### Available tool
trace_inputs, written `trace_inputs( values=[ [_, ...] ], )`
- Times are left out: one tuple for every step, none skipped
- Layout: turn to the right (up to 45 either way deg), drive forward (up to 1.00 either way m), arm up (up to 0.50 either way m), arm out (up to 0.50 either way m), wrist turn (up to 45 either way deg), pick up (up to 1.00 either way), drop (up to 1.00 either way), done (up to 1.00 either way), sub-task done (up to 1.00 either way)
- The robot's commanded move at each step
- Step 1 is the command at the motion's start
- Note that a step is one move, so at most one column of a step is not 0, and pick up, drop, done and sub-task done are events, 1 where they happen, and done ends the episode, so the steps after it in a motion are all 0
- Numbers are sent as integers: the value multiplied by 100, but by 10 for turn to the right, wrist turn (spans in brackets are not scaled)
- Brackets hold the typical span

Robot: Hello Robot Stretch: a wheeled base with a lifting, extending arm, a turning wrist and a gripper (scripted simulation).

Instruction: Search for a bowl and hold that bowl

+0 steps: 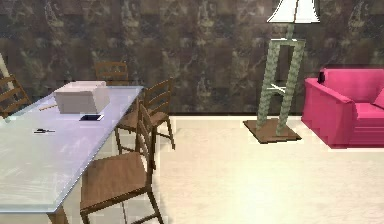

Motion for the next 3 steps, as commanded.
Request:
trace_inputs(
  values=[
    [0, 0, 50, 0, 0, 0, 0, 0, 0],
    [0, 0, 32, 0, 0, 0, 0, 0, 0],
    [0, 0, 0, 38, 0, 0, 0, 0, 0]
  ],
)
